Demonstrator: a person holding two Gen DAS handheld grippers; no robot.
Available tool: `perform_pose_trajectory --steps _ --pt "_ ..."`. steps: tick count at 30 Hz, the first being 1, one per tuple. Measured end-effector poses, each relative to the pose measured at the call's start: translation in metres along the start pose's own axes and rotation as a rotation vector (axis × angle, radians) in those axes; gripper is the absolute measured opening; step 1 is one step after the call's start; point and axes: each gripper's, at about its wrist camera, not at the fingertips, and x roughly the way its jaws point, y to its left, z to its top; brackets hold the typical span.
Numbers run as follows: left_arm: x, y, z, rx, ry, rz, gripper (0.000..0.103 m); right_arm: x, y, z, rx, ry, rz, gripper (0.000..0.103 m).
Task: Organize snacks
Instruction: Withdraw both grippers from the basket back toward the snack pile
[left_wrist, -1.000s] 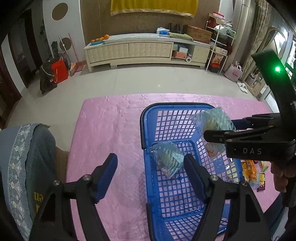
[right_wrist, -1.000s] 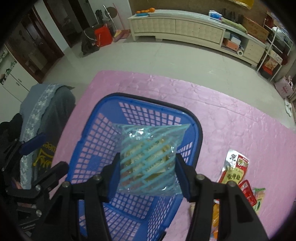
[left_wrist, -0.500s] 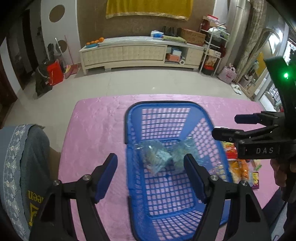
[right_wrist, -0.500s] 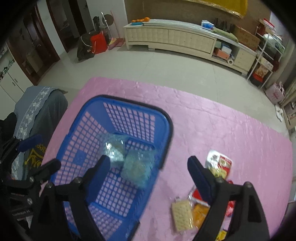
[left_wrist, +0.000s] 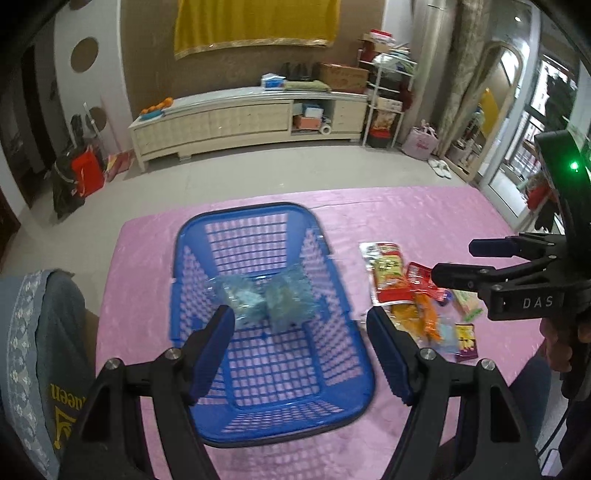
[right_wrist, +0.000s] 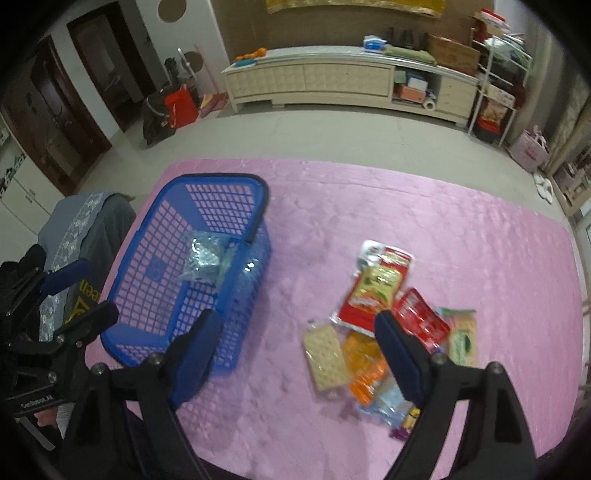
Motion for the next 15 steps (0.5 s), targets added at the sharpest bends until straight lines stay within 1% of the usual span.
perform_pose_trajectory --steps 1,3,5,9,15 --pt "0.0 -0.008 0.001 0.009 0.0 -0.001 0.072 -0.003 -0.003 -0.003 0.004 -0.002 -0.002 0.088" --pt "0.001 -0.024 0.003 0.028 0.002 -0.003 0.078 -0.01 -0.015 -0.01 0.016 -0.005 -0.008 0.088" --pt "0.003 -0.037 0.004 0.043 0.003 -0.005 0.079 -0.016 -0.026 -0.017 0.031 -0.006 -0.014 0.088" --pt "0.012 -0.064 0.005 0.066 0.018 -0.032 0.079 -0.021 -0.052 -0.029 0.065 -0.002 -0.028 0.088" --pt "0.036 -0.103 0.001 0.118 0.054 -0.068 0.079 -0.02 -0.094 -0.051 0.115 0.023 -0.048 0.088"
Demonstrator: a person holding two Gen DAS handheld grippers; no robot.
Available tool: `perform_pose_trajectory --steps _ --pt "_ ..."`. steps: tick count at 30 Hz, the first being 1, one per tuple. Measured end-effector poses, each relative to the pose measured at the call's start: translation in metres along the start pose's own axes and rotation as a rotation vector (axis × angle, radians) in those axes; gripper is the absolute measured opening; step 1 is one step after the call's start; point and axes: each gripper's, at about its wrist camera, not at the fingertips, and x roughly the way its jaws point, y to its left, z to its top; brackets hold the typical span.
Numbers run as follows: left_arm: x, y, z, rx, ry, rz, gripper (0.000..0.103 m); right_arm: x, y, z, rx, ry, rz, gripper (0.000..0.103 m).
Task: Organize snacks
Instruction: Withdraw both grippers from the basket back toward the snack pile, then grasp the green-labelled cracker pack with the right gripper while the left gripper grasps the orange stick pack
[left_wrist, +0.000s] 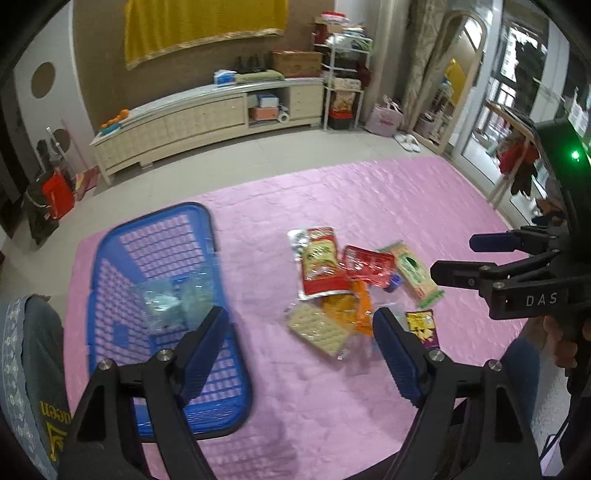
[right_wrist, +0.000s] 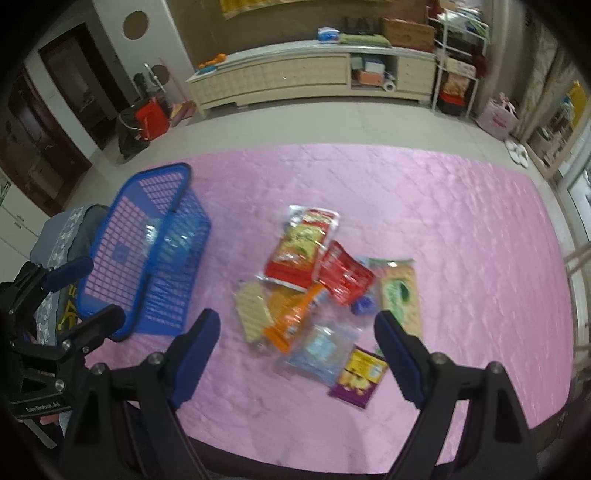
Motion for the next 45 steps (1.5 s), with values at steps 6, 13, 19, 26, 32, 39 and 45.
perform_pose_trajectory --steps 6,13,19,26,32,39,45 --pt "0.027 -0.03 0.0 0.05 0.048 -0.035 0.079 0.013 -0.035 -0.022 0.043 0.039 -0.023 0.088" --pt "0.061 -0.061 -0.003 0.124 0.114 -0.01 0.079 0.036 -0.069 -0.04 0.086 0.091 -0.032 0.088" --pt "0.094 -0.069 -0.002 0.128 0.169 -0.014 0.079 0.056 -0.091 -0.041 0.063 0.113 -0.057 0.088" --pt "0.13 -0.074 0.008 0.115 0.218 -0.019 0.079 0.086 -0.113 -0.032 0.048 0.153 -0.066 0.088" --pt "0.164 -0.071 0.01 0.107 0.264 -0.011 0.078 0.117 -0.123 -0.025 0.018 0.201 -0.062 0.088" --pt "0.193 -0.07 0.008 0.099 0.31 -0.021 0.054 0.139 -0.129 -0.021 -0.015 0.229 -0.053 0.088" --pt "0.21 -0.072 0.004 0.106 0.358 -0.043 0.024 0.149 -0.131 -0.022 -0.007 0.222 -0.048 0.088"
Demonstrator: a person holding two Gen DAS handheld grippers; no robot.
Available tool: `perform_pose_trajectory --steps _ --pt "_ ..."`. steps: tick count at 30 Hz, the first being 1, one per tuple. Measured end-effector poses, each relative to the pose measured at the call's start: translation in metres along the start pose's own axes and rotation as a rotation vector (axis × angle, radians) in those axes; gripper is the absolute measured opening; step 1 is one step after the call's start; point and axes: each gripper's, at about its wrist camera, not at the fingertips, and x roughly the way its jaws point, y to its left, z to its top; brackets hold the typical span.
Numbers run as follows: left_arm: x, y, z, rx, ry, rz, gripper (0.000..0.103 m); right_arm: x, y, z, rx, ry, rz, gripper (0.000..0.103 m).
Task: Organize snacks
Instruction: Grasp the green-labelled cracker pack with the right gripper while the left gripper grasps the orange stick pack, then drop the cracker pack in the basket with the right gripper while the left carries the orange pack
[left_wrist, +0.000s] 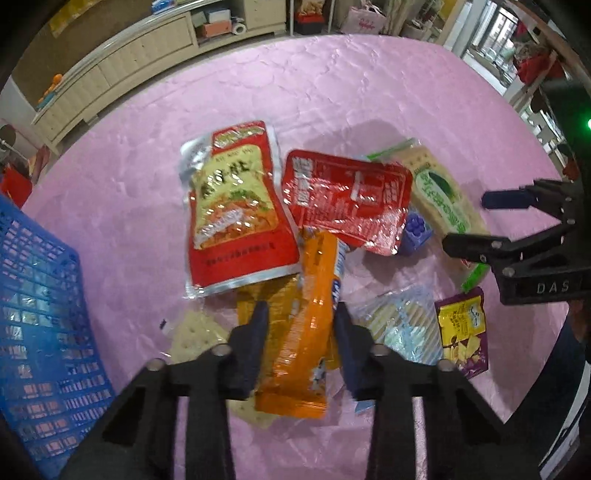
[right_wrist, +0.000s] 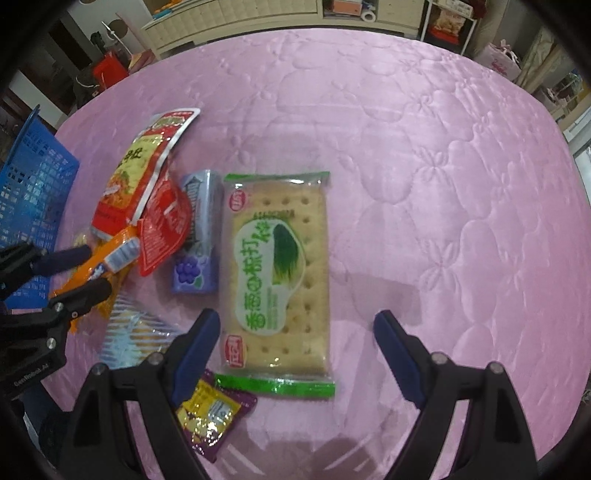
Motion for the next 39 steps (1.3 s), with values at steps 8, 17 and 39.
perform_pose_trajectory --steps 8,17,39 --pt "0.006 -0.006 -0.004 0.011 -0.001 -0.026 0.014 0.012 0.019 -0.002 -0.059 -0.004 -0.052 0.088" --pt "-0.01 -0.005 -0.015 -0.009 -0.043 -0.048 0.014 0.007 0.041 -0.013 -0.107 -0.037 -0.096 0.064" --pt "-0.114 0.005 -0.057 -0.007 -0.267 -0.082 0.014 -0.108 0.081 -0.051 -0.076 -0.237 -0.081 0.058"
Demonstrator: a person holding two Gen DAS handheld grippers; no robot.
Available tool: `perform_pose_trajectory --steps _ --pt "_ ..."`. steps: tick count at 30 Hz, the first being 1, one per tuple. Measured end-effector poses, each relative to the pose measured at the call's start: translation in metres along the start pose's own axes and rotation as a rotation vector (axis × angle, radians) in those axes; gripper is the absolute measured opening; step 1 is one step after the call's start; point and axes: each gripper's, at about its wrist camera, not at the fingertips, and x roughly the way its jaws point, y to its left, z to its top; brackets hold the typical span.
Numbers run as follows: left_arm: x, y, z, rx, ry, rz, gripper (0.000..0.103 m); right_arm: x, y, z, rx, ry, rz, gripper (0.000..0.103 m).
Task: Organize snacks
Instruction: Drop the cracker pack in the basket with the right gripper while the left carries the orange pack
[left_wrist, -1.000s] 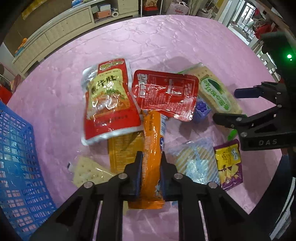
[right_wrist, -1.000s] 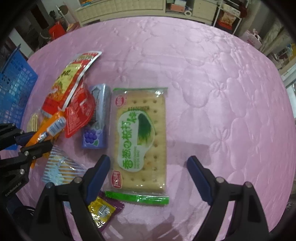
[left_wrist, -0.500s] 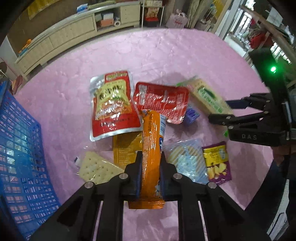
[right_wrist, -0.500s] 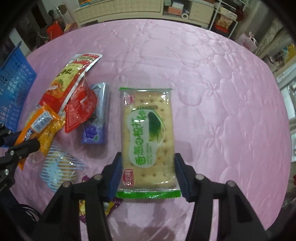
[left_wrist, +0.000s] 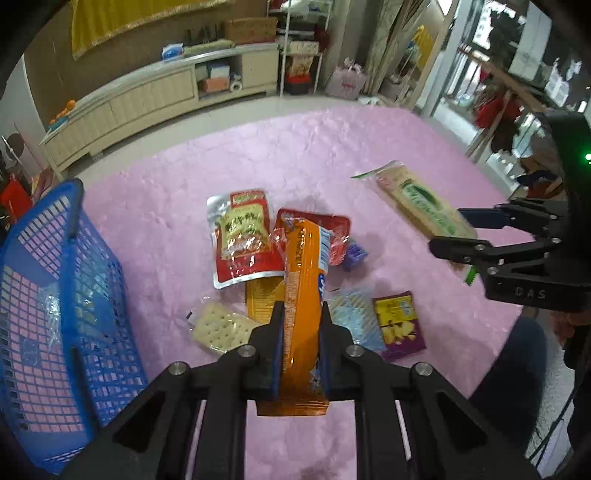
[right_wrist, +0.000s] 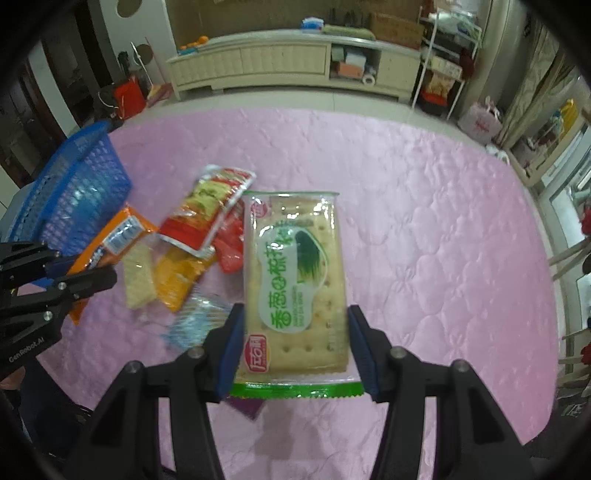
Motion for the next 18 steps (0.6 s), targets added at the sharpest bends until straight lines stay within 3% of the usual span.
perform_pose_trajectory --steps 8,18 --pt "-0.051 0.011 -0.007 0.005 -0.09 0.029 0.014 -0.041 0.028 0.014 -0.02 -0.079 0.033 0.058" --pt "-0.106 0.06 -0.028 -0.047 -0.165 0.086 0.014 -0.071 0.104 0.035 -0.115 -0.145 0.107 0.058"
